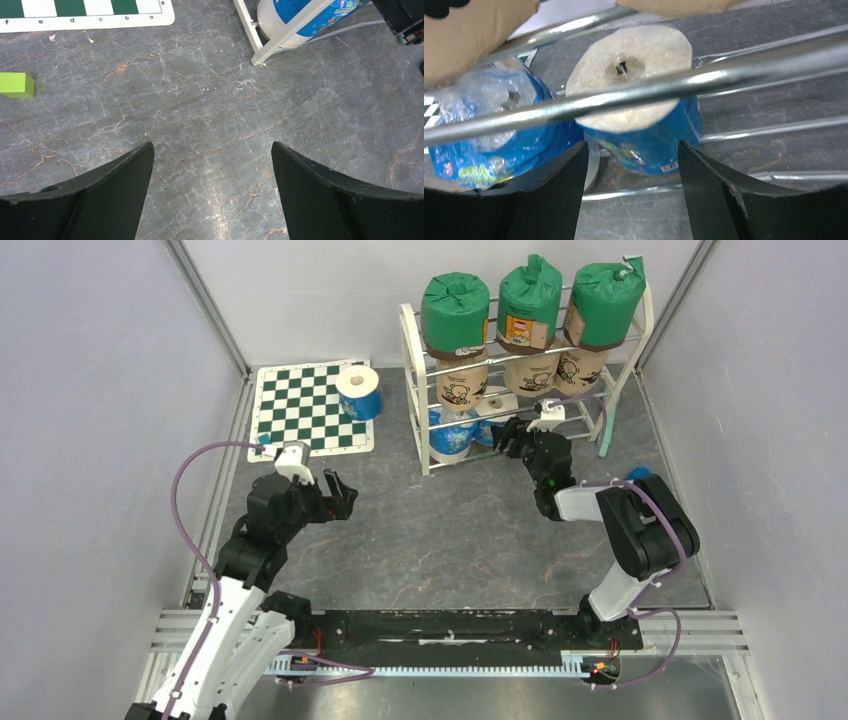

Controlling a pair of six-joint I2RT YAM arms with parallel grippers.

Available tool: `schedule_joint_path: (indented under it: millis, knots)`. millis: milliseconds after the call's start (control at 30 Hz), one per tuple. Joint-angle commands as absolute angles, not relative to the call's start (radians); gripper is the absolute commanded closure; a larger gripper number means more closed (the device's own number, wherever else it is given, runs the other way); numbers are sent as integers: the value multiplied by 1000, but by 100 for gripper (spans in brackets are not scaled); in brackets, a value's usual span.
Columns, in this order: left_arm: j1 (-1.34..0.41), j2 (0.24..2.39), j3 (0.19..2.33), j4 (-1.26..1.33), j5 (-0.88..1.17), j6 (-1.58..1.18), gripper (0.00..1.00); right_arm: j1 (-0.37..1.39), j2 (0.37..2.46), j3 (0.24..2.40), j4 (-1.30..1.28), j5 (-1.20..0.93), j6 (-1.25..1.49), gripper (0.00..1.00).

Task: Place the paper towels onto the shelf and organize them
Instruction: Place the paper towel on the shelf.

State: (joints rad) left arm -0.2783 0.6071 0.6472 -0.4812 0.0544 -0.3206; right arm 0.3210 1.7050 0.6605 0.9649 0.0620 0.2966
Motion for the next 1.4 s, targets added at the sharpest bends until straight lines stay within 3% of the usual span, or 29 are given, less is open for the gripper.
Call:
schedule_joint_path:
  millis: [0,300,767,1000,1167,1367]
  knots:
    - [-282,611,640,-458,57,-270,7,313,1609,590,1011,53,294,29]
    - [-282,758,747,-451,36,-340,7,312,1415,440,879,42,322,22]
    - [-249,1697,1552,-495,-277,-417,5,314,908,222,536,-61,263,18]
    - [-192,1978,1840,-497,-410,-361,5,315,683,185,410,-59,211,17]
    - [-149,2083,1895,-443,-381,-338,5,316,637,167,408,-61,210,17]
    - [-128,2164,1921,-327,-171,-336,7,314,639,155,395,-48,205,17]
